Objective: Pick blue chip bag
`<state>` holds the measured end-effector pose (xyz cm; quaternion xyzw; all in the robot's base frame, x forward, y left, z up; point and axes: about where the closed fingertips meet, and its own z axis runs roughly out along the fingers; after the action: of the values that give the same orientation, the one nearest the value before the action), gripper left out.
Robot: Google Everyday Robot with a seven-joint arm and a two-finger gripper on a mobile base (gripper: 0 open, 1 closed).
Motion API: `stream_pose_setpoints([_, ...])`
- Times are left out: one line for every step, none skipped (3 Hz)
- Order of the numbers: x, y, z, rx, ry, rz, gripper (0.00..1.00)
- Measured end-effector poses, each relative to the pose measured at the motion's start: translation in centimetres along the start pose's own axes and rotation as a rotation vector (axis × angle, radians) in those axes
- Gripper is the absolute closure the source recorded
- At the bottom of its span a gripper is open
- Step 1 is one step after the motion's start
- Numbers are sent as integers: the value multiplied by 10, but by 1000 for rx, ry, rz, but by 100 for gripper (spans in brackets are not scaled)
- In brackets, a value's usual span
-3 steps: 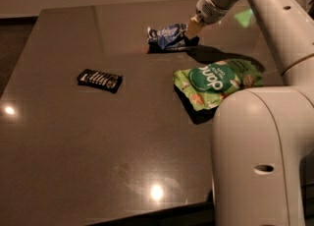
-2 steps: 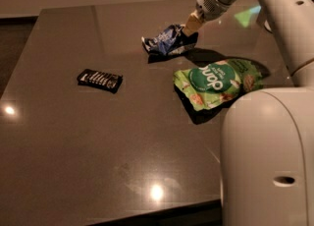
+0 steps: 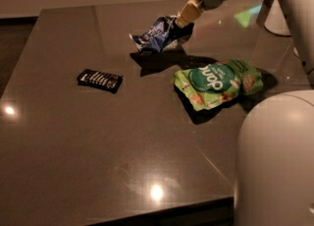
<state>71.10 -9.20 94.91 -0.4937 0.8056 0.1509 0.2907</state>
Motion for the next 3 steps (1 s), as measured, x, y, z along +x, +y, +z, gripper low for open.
stream_pose_setpoints([-24, 17, -20, -12, -55, -41, 100])
stream_pose_setpoints([-47, 26, -37, -9, -100, -67, 100])
stream_pose_setpoints([-81, 40, -56, -7, -156, -114, 100])
